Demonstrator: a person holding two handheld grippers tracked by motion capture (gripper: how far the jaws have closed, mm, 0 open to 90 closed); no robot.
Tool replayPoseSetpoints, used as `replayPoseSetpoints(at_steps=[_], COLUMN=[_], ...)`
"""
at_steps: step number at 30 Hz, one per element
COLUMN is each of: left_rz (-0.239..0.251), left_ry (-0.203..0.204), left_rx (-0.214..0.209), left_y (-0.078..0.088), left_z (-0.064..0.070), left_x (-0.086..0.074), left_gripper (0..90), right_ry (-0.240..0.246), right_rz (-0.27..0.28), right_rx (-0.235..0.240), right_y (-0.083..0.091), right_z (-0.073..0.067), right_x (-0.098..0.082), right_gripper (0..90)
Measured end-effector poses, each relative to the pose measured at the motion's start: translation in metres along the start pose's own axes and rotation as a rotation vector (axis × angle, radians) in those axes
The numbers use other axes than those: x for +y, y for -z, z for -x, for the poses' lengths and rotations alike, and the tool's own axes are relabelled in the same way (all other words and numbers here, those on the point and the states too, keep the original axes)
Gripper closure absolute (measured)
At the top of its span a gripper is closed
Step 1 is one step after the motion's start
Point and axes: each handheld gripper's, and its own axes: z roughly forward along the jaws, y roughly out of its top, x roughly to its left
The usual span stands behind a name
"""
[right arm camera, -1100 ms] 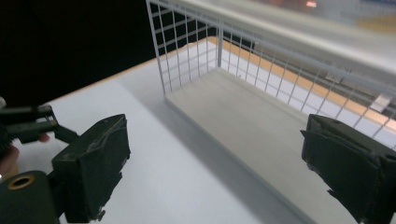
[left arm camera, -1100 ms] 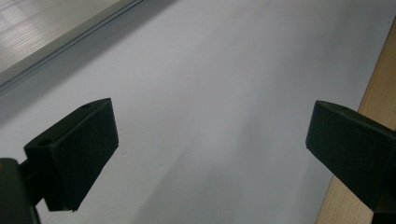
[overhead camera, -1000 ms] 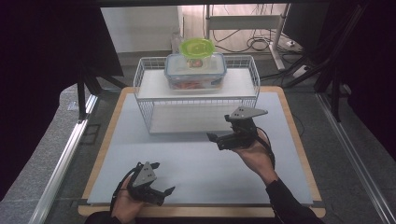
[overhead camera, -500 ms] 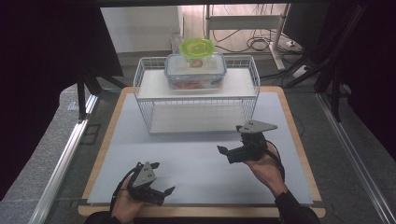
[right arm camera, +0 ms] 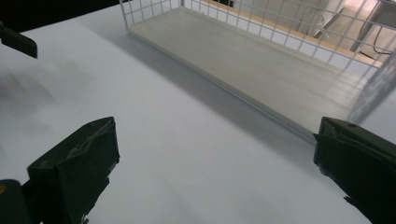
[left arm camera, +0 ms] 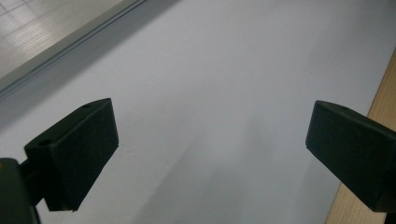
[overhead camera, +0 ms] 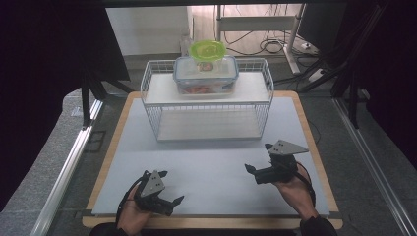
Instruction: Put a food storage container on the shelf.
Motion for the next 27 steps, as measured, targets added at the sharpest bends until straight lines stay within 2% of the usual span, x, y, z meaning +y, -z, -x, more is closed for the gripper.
replayPoseSetpoints(at_steps=[10,16,20,27], left_rz=[0.004,0.006,0.005,-0.006], left_ry=[0.003,0.008,0.008,0.007], left_rx=[0.004,0.012,0.011,0.012], left_y=[0.0,0.001,0.0,-0.001], left_z=[0.0,-0.001,-0.001,-0.001], left_x=[0.0,0.0,0.0,-0.001], left_gripper=[2.6,1.7,1.7,1.7], right_ry=[0.003,-0.012,-0.006,-0.022], right_rz=[-0.017,-0.027,-0.048,-0.096], right_rx=[-0.06,-0.084,-0.1,-0.102], right_y=[0.011,0.013,0.014,0.012], right_z=[0.007,0.009,0.01,0.011], right_x=[-0.028,-0.041,-0.047,-0.058], right_gripper=[0.0,0.0,0.0,0.1])
